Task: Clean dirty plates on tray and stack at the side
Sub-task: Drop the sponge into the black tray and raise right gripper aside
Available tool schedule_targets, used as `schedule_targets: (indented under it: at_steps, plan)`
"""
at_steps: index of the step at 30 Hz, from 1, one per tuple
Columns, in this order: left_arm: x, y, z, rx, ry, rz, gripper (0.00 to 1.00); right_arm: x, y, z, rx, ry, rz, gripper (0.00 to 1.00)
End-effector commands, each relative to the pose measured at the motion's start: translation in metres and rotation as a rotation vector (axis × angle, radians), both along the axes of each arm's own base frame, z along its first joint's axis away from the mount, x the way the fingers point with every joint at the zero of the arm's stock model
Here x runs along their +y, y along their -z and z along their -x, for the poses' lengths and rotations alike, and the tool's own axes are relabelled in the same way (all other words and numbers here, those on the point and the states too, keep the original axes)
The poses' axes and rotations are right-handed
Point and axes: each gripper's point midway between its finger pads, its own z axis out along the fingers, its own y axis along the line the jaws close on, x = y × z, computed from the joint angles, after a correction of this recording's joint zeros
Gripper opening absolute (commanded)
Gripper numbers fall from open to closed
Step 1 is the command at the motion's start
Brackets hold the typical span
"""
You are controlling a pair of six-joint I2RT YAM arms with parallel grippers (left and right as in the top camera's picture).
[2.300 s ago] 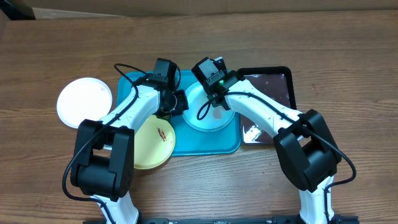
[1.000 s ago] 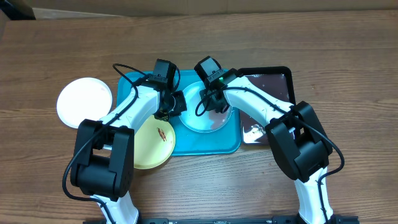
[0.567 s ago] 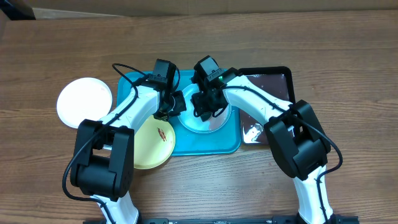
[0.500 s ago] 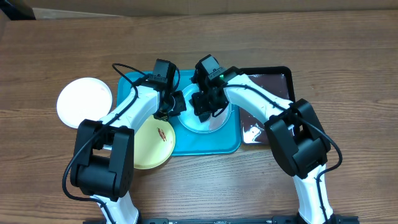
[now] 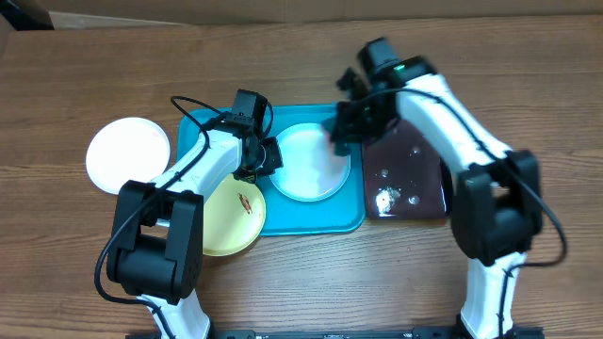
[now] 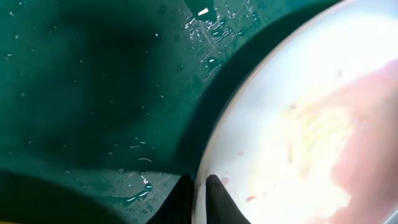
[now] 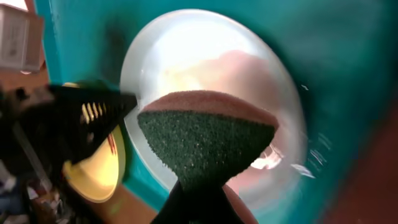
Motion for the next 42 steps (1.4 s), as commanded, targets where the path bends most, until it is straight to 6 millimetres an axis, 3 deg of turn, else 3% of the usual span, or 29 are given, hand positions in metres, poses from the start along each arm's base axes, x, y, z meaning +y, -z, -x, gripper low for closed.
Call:
schedule_targets:
  at_steps: [1, 9, 12, 18, 19, 20, 21, 22, 23, 26, 32, 37, 42]
  plan:
    - [-0.006, 0.002, 0.005, 0.01, 0.017, 0.021, 0.15, -0.038, -0.032, -0.013, -0.111, 0.033, 0.086, 0.04]
    - [-0.007, 0.002, 0.004, 0.007, 0.017, 0.022, 0.21, -0.132, 0.007, -0.008, -0.057, 0.142, 0.469, 0.04]
    - [-0.007, 0.002, 0.004, 0.007, 0.017, 0.021, 0.22, -0.144, 0.021, -0.006, -0.058, 0.145, 0.541, 0.04]
    - [-0.007, 0.002, 0.004, 0.007, 0.017, 0.021, 0.24, -0.146, 0.047, -0.006, -0.073, 0.15, 0.548, 0.04]
    - [-0.007, 0.002, 0.004, 0.007, 0.017, 0.021, 0.24, -0.146, 0.051, -0.006, -0.078, 0.151, 0.546, 0.13]
    - [-0.007, 0.002, 0.004, 0.006, 0.017, 0.021, 0.24, -0.146, 0.054, -0.006, -0.081, 0.152, 0.545, 0.33]
    - [-0.007, 0.002, 0.004, 0.006, 0.017, 0.021, 0.25, -0.146, 0.058, -0.006, -0.081, 0.153, 0.545, 0.6]
    - [-0.007, 0.002, 0.004, 0.006, 0.017, 0.021, 0.27, -0.146, 0.06, -0.005, -0.079, 0.152, 0.546, 0.73]
    - [-0.007, 0.002, 0.004, 0.006, 0.017, 0.022, 0.28, -0.146, 0.062, -0.004, -0.078, 0.151, 0.546, 0.78]
    - [-0.006, 0.002, 0.003, 0.003, 0.017, 0.02, 0.3, -0.146, 0.057, -0.011, -0.099, 0.163, 0.539, 0.82]
    - [-0.004, 0.002, 0.002, -0.002, 0.012, -0.002, 0.29, -0.157, 0.02, -0.038, -0.156, 0.247, 0.519, 0.9]
    - [-0.007, 0.003, 0.003, -0.009, 0.024, -0.025, 0.31, -0.193, 0.011, -0.048, -0.136, 0.384, 0.513, 1.0]
    - [-0.011, 0.002, 0.002, -0.026, 0.035, -0.041, 0.31, -0.226, 0.013, -0.045, -0.101, 0.454, 0.522, 1.0]
